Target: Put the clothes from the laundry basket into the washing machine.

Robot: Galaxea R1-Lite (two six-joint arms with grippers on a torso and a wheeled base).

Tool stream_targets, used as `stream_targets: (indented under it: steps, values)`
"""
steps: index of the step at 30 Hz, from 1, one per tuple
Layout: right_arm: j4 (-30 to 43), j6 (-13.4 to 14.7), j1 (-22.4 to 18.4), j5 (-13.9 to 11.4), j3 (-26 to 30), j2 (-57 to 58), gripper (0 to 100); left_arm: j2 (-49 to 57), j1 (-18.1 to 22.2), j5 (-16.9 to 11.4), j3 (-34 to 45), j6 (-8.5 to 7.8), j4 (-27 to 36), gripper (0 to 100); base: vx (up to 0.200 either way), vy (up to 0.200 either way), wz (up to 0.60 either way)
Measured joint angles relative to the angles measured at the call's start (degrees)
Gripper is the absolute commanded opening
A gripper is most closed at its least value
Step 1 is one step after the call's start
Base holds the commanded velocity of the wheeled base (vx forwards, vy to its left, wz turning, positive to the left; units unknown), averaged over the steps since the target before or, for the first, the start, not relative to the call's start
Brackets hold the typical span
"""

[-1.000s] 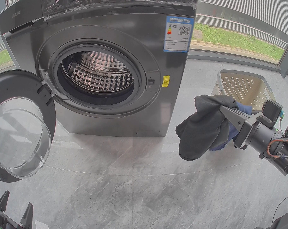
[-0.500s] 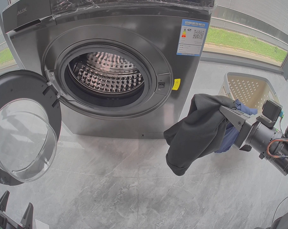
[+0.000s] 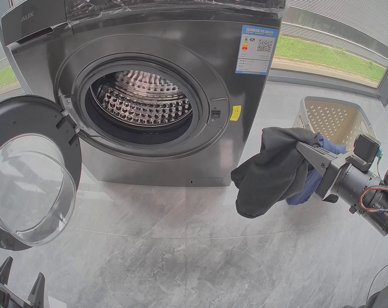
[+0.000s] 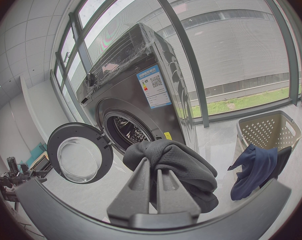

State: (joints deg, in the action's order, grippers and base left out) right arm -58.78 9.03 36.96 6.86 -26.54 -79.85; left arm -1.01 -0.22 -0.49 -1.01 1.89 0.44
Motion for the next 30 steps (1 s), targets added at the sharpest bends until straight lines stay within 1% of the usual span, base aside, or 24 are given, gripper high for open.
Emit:
stream_targets:
  steps: [3,30]
  values:
    - [-0.01,0.02,0.02,0.00,0.00,0.00,0,0.00,-0.05,0.05,0.00,0.00,0.00,100,0.000,0.200,0.00]
    - [0.00,0.00,0.02,0.00,0.00,-0.02,0,0.00,-0.02,0.05,0.00,0.02,0.00,100,0.000,0.000,0.00]
